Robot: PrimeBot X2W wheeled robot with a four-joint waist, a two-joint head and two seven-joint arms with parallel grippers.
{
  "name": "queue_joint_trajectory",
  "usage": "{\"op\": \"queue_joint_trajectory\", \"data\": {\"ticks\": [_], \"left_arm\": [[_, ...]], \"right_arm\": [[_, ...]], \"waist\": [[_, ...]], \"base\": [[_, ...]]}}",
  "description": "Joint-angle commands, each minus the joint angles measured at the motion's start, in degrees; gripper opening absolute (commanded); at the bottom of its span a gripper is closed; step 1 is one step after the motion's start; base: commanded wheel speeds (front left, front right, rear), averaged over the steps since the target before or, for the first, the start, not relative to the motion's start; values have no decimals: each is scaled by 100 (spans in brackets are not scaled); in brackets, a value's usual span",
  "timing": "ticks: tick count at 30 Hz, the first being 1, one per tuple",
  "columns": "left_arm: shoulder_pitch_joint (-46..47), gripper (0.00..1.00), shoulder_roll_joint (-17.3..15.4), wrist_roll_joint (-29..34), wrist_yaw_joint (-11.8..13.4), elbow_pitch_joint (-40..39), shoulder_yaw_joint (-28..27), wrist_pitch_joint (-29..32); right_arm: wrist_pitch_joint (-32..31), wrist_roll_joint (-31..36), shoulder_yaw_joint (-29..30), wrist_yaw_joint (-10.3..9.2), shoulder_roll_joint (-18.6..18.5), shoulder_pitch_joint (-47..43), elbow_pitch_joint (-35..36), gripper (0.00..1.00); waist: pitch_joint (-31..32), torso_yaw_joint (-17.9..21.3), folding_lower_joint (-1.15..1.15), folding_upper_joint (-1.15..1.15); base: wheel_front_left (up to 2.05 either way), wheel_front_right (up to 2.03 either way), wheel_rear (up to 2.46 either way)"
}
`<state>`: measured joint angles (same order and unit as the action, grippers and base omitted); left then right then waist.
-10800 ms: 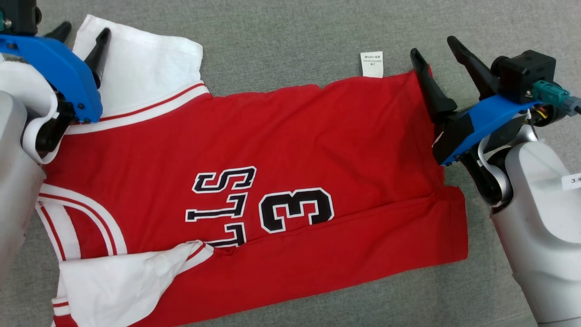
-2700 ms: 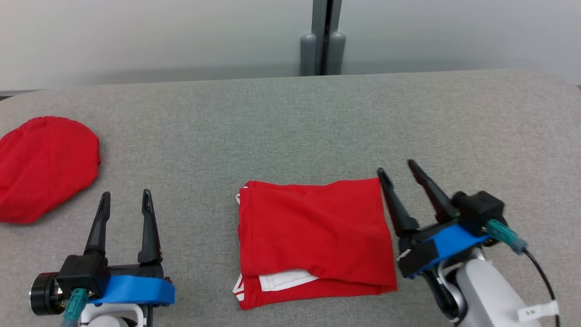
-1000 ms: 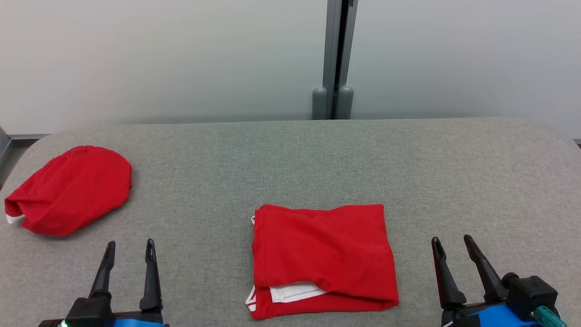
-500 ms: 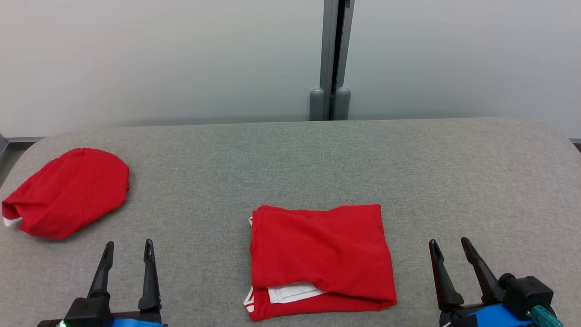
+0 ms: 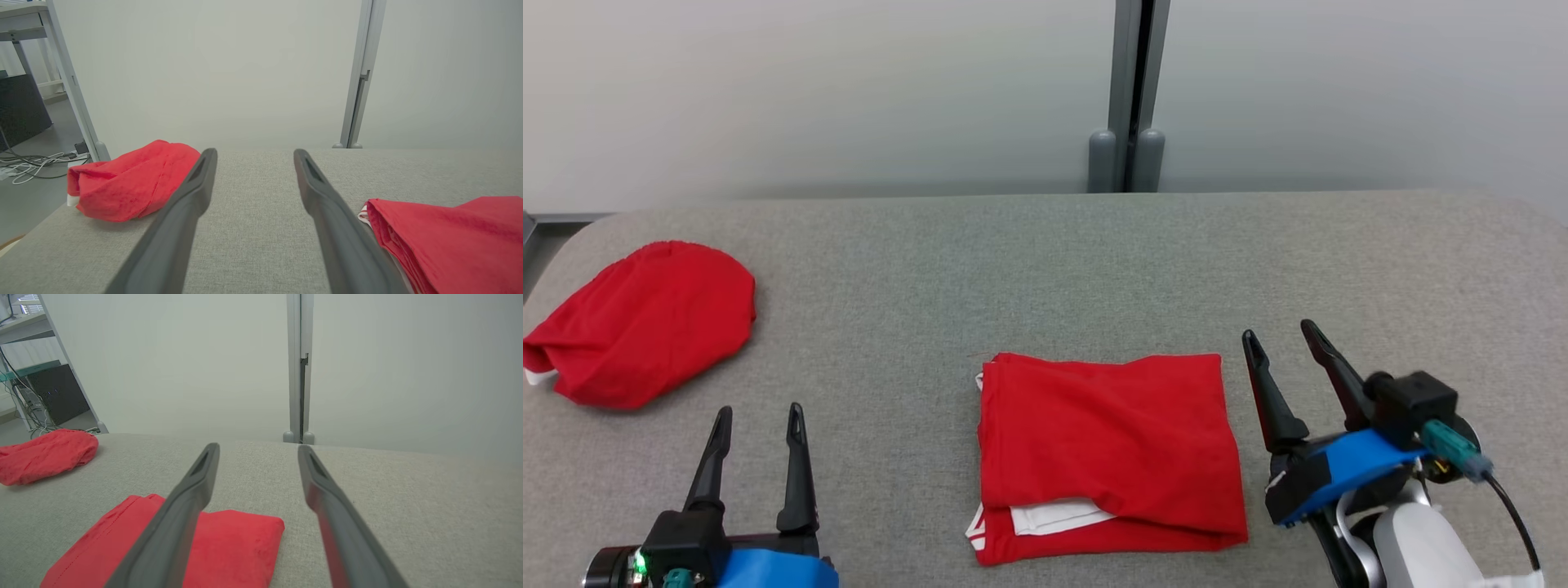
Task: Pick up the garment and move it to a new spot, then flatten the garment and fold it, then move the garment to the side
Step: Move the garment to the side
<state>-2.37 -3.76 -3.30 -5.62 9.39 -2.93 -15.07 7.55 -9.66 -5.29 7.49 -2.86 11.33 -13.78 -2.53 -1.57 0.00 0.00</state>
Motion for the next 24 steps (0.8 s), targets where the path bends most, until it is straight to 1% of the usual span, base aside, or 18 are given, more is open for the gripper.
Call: {"op": "queue_joint_trajectory", "data": {"ticks": [1, 8, 16, 24], "left_arm": [[139, 100, -18, -5, -15, -5, 31, -13], [301, 100, -4, -25, -13, -12, 83, -13], [400, 100, 17, -56, 3, 1, 106, -13], [525, 100, 29, -63, 10, 18, 124, -13]], "right_arm": [[-97, 47, -9, 1, -7, 175, -156, 100], [-343, 94, 59, 1, -9, 497, -996, 100], [-166, 12, 6, 1, -10, 564, -1941, 100], [93, -231, -311, 2, -9, 730, -2816, 100]], "waist": [[-95, -82, 0, 0], [-319, -266, 0, 0], [-496, -372, 0, 0], [-643, -368, 0, 0]], "base": [[0, 0, 0], [0, 0, 0], [0, 0, 0], [0, 0, 0]]}}
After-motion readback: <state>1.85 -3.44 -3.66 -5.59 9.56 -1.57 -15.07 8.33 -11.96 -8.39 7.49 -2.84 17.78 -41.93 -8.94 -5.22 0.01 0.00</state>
